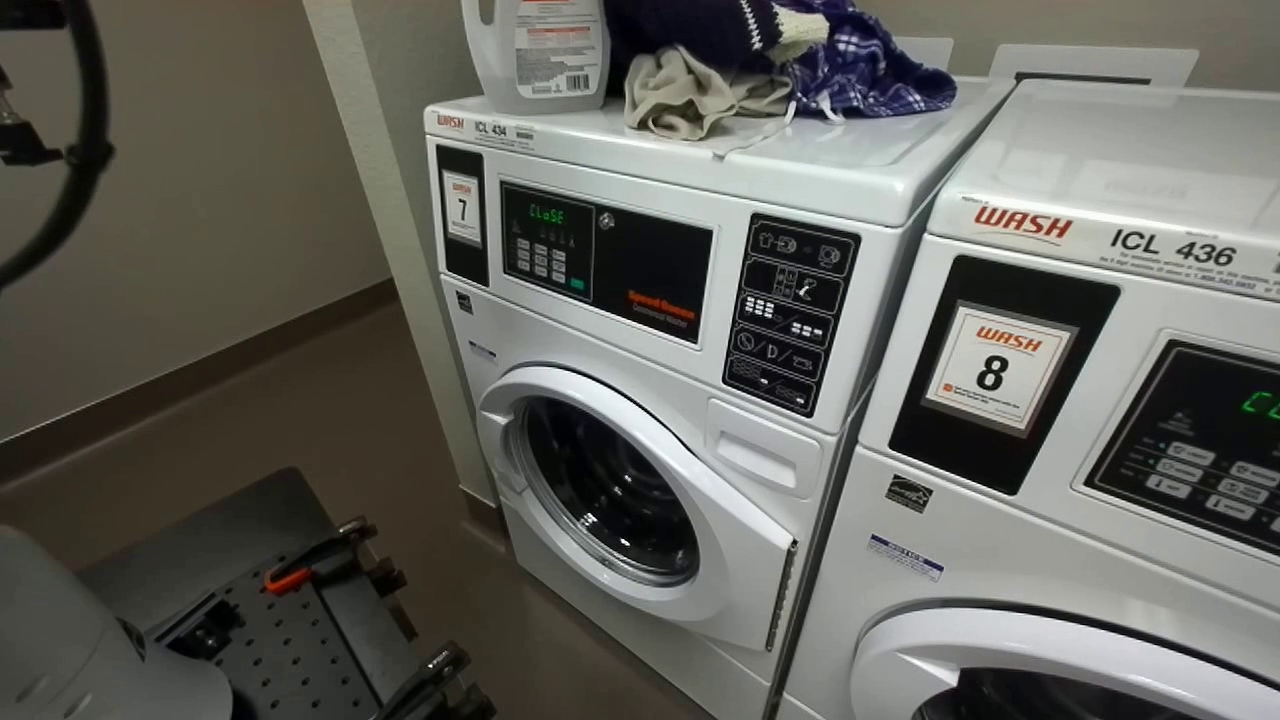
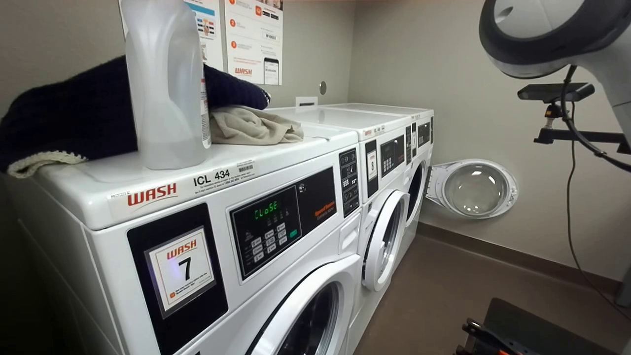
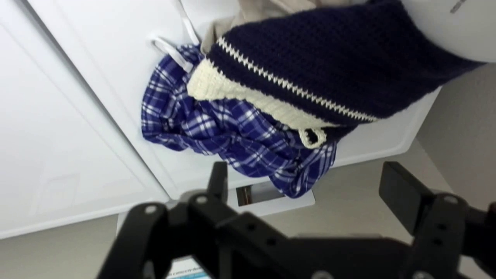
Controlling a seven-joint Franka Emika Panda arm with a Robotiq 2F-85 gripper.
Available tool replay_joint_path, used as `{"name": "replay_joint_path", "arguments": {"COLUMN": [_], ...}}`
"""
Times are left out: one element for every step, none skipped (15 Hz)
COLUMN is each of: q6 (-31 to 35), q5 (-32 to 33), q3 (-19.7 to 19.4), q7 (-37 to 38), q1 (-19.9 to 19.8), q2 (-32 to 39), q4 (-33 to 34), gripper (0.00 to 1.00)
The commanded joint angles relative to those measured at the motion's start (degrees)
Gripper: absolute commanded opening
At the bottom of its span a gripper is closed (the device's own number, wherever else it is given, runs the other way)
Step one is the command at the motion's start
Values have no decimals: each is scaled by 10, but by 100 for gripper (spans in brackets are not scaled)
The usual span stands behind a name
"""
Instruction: Move the blue cloth to the left
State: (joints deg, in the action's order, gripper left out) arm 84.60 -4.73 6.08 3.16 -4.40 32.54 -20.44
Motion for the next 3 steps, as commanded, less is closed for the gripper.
{"name": "replay_joint_path", "arguments": {"q6": [-72, -87, -99], "q5": [-42, -48, -48], "q3": [4, 3, -1], "q7": [-22, -21, -17], "q1": [-23, -27, -27], "q2": [-16, -15, -14], "q4": [-20, -20, -19], "gripper": [100, 100, 100]}}
